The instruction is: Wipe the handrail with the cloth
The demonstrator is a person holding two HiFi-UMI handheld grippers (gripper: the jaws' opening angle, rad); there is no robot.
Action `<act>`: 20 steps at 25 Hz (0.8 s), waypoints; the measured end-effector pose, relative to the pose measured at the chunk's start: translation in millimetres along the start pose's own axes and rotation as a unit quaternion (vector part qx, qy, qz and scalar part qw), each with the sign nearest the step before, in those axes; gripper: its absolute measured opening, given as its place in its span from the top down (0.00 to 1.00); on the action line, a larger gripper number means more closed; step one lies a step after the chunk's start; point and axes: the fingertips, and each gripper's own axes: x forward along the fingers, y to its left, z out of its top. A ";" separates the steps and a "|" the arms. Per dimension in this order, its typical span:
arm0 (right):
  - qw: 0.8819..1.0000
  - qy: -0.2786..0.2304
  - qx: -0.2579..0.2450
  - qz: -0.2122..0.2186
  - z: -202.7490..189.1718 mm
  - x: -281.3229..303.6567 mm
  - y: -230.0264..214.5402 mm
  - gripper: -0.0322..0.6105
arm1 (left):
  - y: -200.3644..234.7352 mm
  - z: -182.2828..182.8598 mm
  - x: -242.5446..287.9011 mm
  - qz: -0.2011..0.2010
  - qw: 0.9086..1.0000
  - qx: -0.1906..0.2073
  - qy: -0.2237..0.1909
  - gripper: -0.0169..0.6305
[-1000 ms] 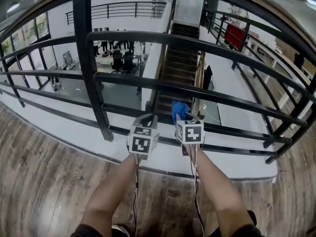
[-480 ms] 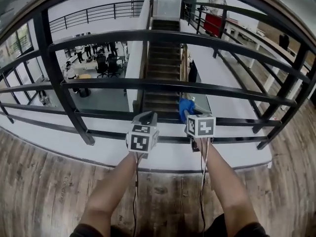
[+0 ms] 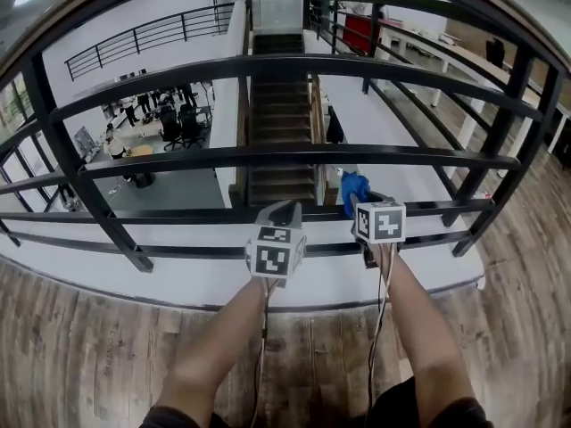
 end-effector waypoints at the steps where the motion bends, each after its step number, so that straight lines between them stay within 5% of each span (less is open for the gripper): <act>1: 1.000 0.000 -0.003 -0.003 -0.8 -3.3 -10.1 0.80 | -11.4 1.3 6.3 0.000 1.000 0.000 0.001 0.97; 7: 1.000 -0.003 -0.007 -0.023 -9.0 -17.8 -70.0 0.80 | -66.9 13.9 48.5 -0.017 0.999 -0.036 0.000 0.97; 20: 0.998 -0.004 0.001 -0.056 -24.2 -50.1 -200.8 0.80 | -168.7 23.4 110.0 -0.050 0.998 -0.037 0.014 0.97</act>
